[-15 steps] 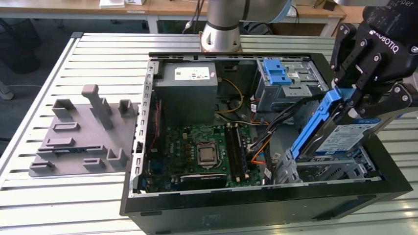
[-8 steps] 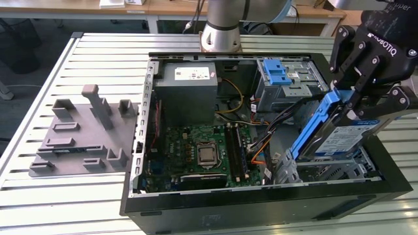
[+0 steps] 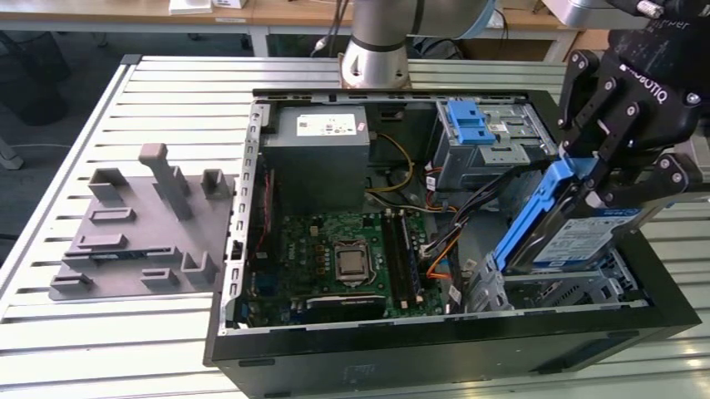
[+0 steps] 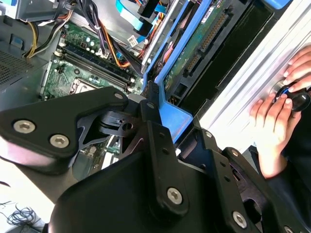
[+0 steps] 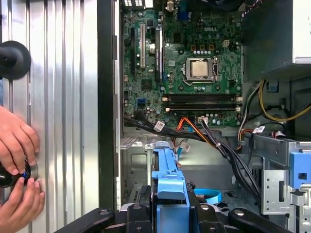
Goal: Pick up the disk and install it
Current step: 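Insert the disk into the insertion slot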
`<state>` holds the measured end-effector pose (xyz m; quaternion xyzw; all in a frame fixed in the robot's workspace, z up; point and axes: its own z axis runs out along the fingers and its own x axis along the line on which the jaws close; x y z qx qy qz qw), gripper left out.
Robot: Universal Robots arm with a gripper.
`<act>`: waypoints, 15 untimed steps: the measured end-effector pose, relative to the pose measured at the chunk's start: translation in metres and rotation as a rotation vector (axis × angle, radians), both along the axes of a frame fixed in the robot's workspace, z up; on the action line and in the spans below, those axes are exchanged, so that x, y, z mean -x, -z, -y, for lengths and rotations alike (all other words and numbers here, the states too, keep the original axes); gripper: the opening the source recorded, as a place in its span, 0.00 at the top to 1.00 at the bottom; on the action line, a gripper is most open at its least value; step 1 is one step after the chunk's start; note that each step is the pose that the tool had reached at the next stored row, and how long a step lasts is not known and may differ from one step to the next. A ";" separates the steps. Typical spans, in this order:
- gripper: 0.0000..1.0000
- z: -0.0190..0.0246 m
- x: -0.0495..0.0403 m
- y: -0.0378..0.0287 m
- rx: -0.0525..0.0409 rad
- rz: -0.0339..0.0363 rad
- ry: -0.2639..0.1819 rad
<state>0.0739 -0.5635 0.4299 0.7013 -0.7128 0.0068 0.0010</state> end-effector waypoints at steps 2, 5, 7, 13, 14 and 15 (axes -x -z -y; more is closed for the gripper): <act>0.64 0.0001 0.0000 0.0016 0.0000 0.0000 0.000; 0.64 0.0003 0.0000 0.0045 -0.0001 0.0000 0.000; 0.64 0.0004 0.0000 0.0067 -0.0001 0.0000 0.000; 0.64 0.0006 0.0000 0.0132 0.0000 0.0000 0.000; 0.64 0.0006 0.0000 0.0143 0.0000 0.0000 0.000; 0.64 0.0007 0.0000 0.0155 -0.0001 0.0000 0.000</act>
